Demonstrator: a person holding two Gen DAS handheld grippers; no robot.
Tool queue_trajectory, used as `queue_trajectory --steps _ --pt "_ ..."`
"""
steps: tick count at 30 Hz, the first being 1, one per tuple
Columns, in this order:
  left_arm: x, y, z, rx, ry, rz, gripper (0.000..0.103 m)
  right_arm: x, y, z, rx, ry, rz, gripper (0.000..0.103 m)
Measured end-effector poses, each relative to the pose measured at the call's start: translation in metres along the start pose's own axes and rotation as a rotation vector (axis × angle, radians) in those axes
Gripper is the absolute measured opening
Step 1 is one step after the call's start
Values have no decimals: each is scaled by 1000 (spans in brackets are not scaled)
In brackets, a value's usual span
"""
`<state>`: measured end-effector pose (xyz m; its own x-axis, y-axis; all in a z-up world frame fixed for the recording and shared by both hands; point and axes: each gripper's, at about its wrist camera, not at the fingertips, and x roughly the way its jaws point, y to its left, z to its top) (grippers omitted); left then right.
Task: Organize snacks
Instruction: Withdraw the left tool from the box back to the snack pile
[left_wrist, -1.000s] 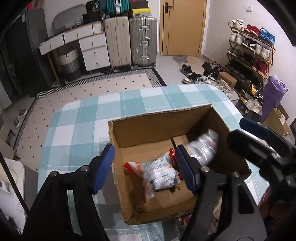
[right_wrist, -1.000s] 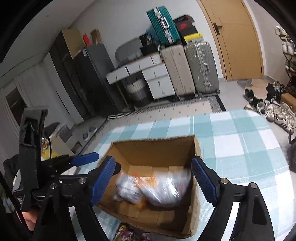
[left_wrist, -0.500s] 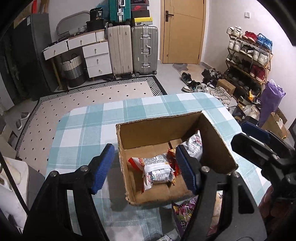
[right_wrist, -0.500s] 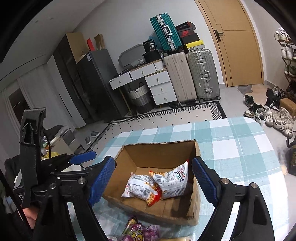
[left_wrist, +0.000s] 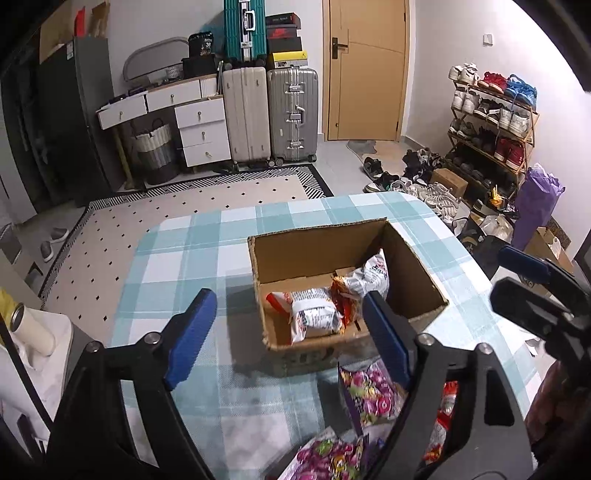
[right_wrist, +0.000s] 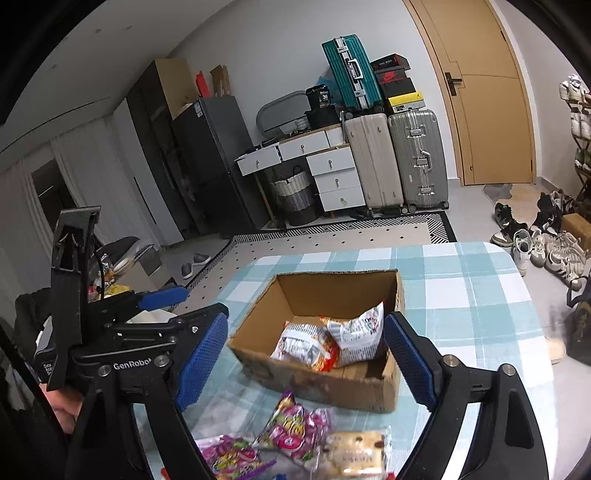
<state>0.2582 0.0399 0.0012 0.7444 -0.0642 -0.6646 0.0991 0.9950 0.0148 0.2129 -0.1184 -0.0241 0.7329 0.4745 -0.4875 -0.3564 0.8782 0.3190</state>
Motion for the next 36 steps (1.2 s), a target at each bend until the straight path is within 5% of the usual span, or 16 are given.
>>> queue_trajectory --steps 20,36 --pt "-94 23 -90 -64 -28 34 83 -78 34 -60 -6 -65 27 102" --pt "-101 23 -176 -86 42 -28 93 -94 38 -128 -9 -28 6 102"
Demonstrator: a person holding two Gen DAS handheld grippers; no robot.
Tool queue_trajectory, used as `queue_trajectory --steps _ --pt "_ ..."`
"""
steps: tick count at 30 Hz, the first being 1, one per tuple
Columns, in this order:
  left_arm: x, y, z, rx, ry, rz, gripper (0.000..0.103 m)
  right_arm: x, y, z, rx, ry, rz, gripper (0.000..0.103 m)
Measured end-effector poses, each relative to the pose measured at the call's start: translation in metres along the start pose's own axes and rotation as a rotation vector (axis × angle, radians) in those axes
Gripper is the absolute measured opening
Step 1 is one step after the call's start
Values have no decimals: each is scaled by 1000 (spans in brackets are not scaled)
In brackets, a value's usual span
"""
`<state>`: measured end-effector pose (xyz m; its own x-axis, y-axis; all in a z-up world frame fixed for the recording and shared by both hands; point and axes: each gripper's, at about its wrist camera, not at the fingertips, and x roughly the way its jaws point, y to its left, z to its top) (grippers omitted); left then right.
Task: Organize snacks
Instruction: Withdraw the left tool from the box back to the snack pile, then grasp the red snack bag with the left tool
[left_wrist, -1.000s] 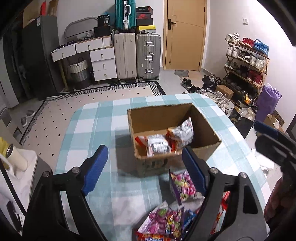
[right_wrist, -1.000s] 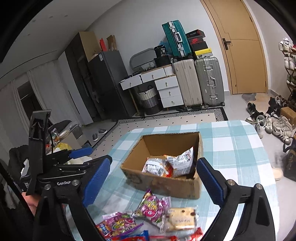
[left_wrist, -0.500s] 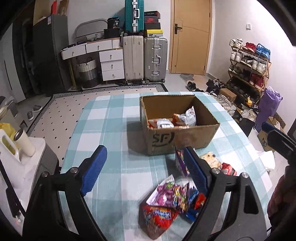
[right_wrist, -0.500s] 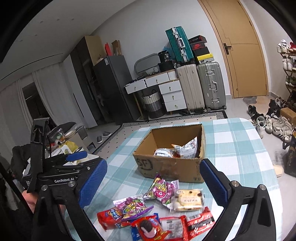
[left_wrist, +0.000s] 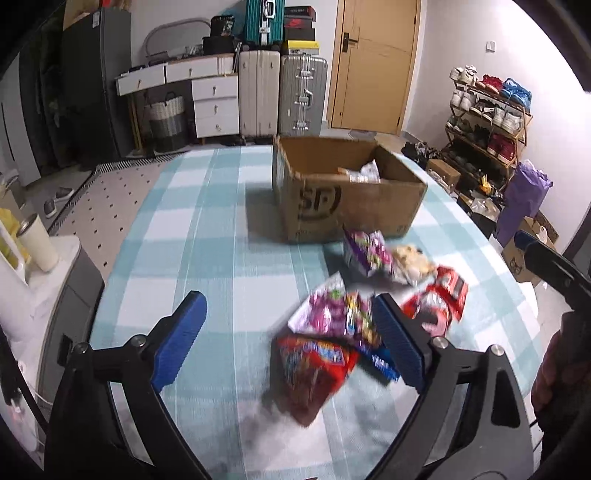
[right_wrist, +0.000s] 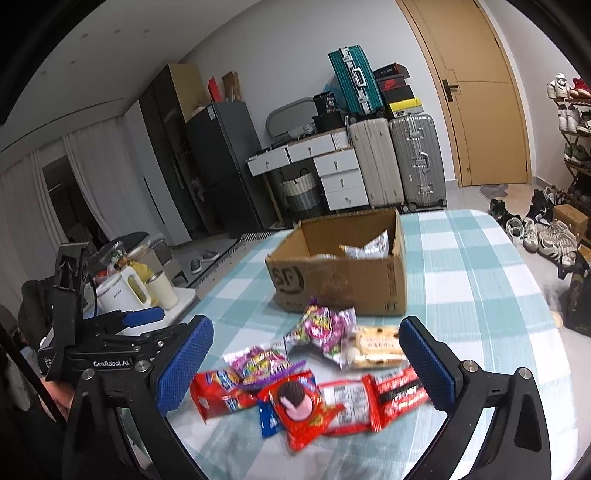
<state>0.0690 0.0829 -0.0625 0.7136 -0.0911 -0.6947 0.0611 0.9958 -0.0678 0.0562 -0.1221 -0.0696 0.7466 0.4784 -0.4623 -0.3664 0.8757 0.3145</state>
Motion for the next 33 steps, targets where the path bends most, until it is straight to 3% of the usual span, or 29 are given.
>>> queue_trajectory --steps 2,11,23,25,30,33 --pt "2 1 -13 -7 4 -13 97 1 0 -9 6 15 3 102" --pt "27 0 -54 -2 67 -28 98 8 4 -38 12 59 -3 102" --pt "62 -1 -63 -19 116 -47 96 15 3 -55 26 91 1 102" --pt "66 -1 -63 -15 118 -43 92 16 1 -57 34 94 0 102" --pt "77 -3 -64 -4 144 -72 55 20 0 -61 47 106 6 102" --pt "81 -5 -66 1 148 -84 40 21 0 -63 46 108 5 102"
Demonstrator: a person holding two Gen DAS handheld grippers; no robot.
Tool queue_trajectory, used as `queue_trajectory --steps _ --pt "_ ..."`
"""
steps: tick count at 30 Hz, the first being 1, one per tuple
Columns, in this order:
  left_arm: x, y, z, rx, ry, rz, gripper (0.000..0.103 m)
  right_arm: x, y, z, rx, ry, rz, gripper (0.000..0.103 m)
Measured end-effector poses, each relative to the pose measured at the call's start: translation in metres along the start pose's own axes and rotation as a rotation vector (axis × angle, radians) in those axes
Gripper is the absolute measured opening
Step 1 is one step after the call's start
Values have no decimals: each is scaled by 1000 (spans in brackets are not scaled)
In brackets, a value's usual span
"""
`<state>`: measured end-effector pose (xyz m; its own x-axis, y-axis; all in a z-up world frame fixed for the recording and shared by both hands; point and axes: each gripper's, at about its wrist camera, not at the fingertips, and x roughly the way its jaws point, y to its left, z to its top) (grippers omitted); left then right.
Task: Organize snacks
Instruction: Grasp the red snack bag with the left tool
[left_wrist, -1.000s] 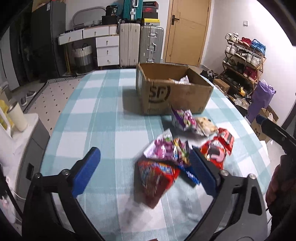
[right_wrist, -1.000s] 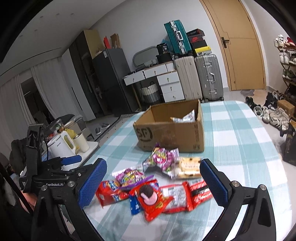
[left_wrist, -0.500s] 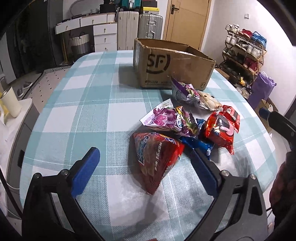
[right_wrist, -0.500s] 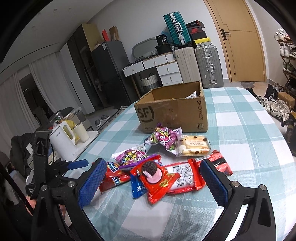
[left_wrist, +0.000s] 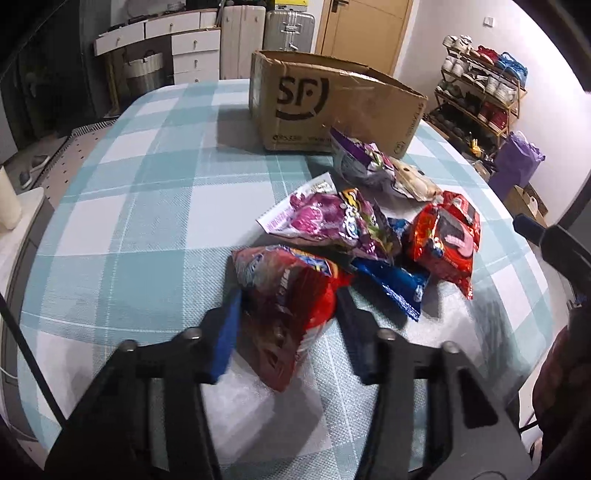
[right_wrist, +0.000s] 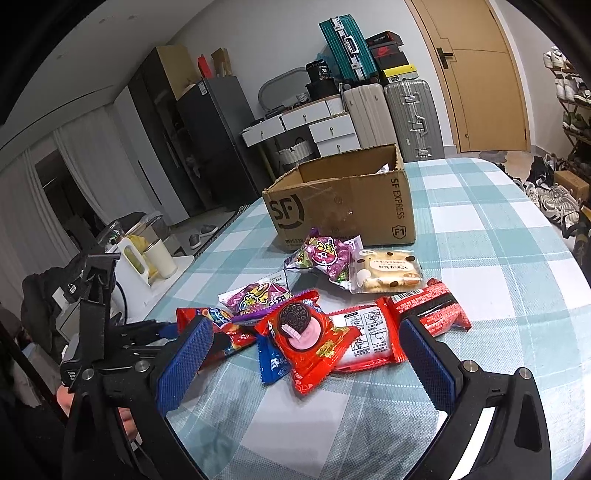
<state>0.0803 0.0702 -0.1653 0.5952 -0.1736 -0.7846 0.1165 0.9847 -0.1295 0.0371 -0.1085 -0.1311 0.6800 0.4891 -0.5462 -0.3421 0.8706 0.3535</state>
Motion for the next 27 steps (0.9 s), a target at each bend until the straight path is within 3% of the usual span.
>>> queue_trajectory --steps 6,27 --pt "-1 4 -1 -18 -15 -31 33 1 1 -1 7 -1 4 102" --pt "-20 15 -2 -51 -48 -48 33 5 -5 -3 22 16 4 102"
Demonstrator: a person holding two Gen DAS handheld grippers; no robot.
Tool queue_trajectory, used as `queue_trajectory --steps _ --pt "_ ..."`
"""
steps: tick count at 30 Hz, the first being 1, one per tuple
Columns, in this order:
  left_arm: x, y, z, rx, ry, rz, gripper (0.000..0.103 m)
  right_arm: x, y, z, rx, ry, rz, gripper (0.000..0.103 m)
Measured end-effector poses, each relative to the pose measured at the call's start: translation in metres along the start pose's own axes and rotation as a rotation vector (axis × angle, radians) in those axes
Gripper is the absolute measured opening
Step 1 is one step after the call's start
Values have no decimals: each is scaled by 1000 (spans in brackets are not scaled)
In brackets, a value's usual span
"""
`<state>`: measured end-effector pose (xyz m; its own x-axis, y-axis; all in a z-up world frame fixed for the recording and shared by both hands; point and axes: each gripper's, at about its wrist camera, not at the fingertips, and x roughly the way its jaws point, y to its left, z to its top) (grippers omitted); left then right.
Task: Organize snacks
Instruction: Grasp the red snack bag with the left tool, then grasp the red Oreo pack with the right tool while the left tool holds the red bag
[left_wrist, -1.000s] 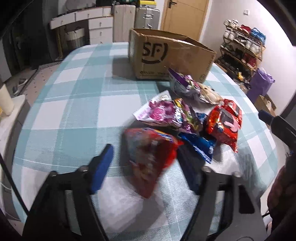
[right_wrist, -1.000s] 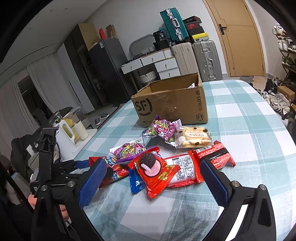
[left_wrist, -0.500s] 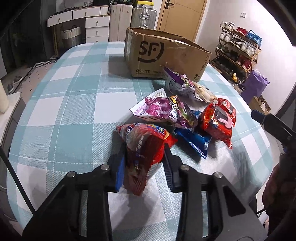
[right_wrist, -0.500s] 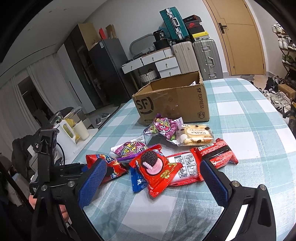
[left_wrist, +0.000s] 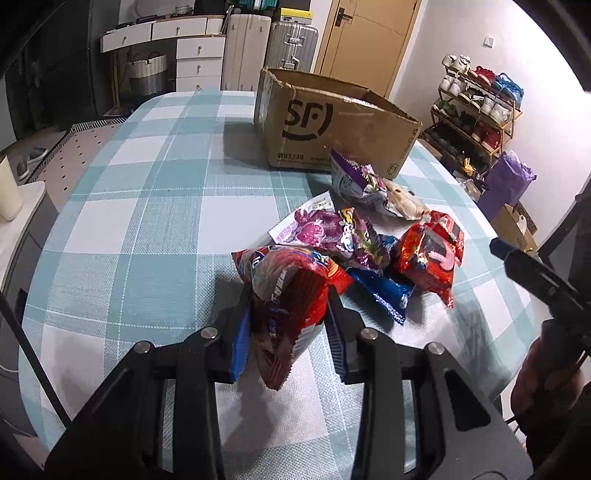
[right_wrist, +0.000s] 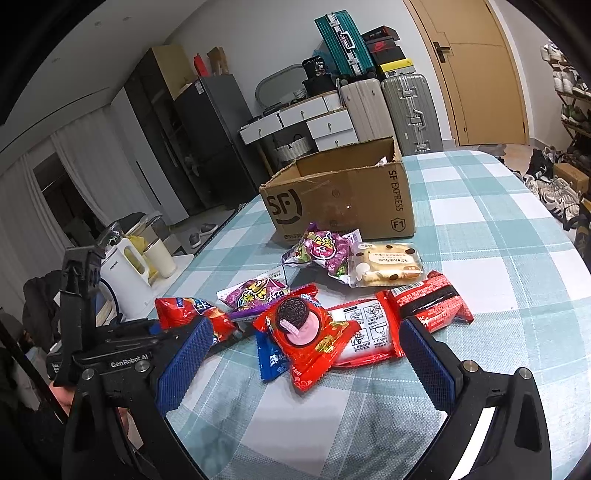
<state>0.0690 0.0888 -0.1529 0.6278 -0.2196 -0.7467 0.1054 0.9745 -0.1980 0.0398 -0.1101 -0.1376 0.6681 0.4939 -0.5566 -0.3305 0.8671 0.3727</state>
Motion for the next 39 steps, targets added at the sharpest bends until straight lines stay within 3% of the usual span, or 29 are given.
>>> queue_trajectory --steps 14,21,39 --pt "-32 0 5 -15 -29 -42 33 20 -1 -1 -28 55 -7 102" --pt "-39 4 5 -23 -37 -37 33 40 0 1 -97 132 -10 102" --pt "-46 20 4 -56 -38 -25 33 81 14 6 -189 209 -41 101"
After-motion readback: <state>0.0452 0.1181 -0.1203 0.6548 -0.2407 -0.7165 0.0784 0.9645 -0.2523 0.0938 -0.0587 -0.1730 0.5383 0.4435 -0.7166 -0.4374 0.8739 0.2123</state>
